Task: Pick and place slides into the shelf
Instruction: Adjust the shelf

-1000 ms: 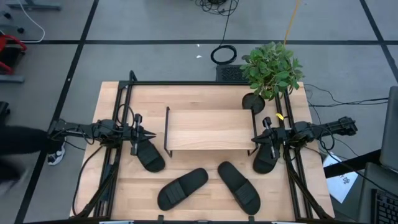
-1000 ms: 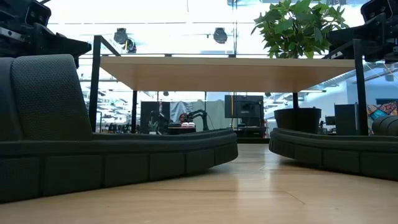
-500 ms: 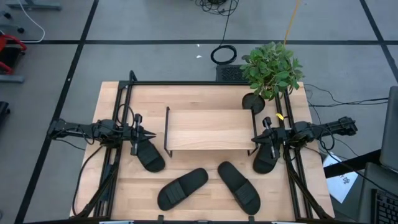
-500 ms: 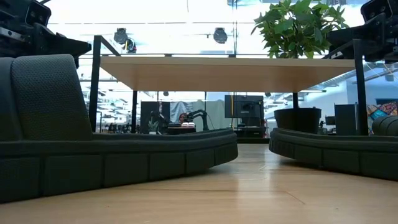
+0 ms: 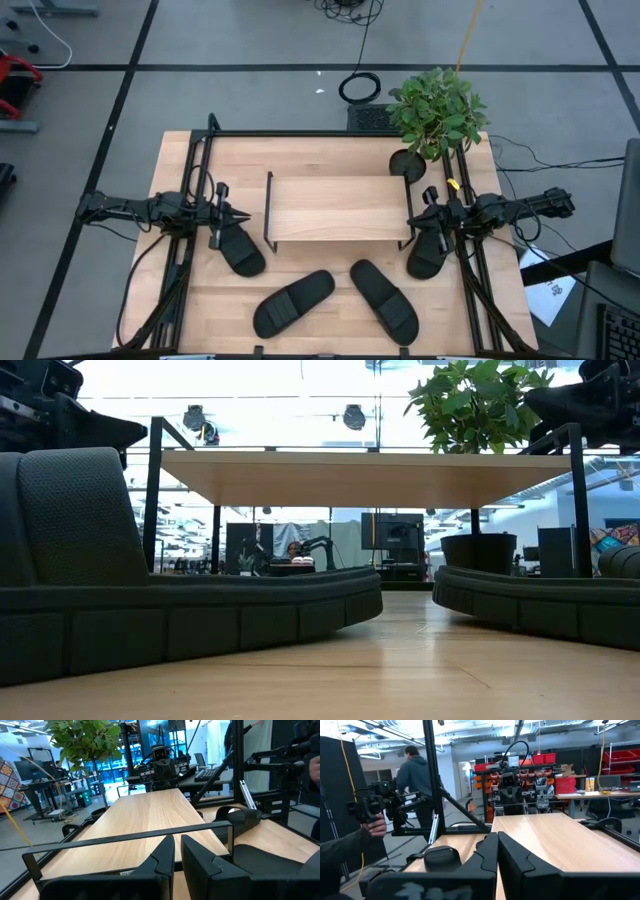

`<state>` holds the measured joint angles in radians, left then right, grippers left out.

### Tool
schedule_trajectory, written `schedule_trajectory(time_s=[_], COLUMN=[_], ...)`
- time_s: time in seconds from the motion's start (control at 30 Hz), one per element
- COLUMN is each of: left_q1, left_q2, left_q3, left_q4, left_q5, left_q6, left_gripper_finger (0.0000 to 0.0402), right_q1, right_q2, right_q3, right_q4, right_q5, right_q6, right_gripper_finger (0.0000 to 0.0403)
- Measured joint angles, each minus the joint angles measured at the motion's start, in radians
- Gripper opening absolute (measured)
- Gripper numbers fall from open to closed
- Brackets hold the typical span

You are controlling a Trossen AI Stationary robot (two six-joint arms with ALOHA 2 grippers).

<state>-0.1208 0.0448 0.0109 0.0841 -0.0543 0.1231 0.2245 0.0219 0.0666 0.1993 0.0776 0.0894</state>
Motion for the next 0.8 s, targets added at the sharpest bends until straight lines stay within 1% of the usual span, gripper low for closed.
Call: schedule_trajectory(time_s=[0.17,0.4,0.53,0.6,0.7,0.8], left_q1=[0.0,0.0,0.0,0.0,0.0,0.0], left_q2=[0.0,0.0,0.0,0.001,0.001,0.001], left_q3=[0.0,0.0,0.0,0.0,0.0,0.0], left_q4=[-0.001,0.0,0.027,0.023,0.023,0.026], left_q5=[0.001,-0.016,-0.017,-0.017,-0.023,-0.052], left_q6=[-0.141,-0.159,-0.112,-0.067,0.024,0.108], left_gripper_finger=[0.0037,0.0037,0.0037,0.0037,0.0037,0.0037], right_q1=[0.0,0.0,0.0,0.0,0.0,0.0], right_q2=[0.0,0.0,0.006,0.012,0.02,0.038], right_q3=[0.0,0.0,0.0,0.0,0.016,0.07], right_q4=[-0.002,-0.002,-0.009,-0.004,-0.016,-0.104], right_q5=[0.0,0.0,0.0,0.011,0.104,0.21], right_q6=[-0.045,-0.083,-0.146,-0.165,-0.21,-0.252], right_gripper_finger=[0.0,0.0,0.0001,0.0008,0.0035,0.0077])
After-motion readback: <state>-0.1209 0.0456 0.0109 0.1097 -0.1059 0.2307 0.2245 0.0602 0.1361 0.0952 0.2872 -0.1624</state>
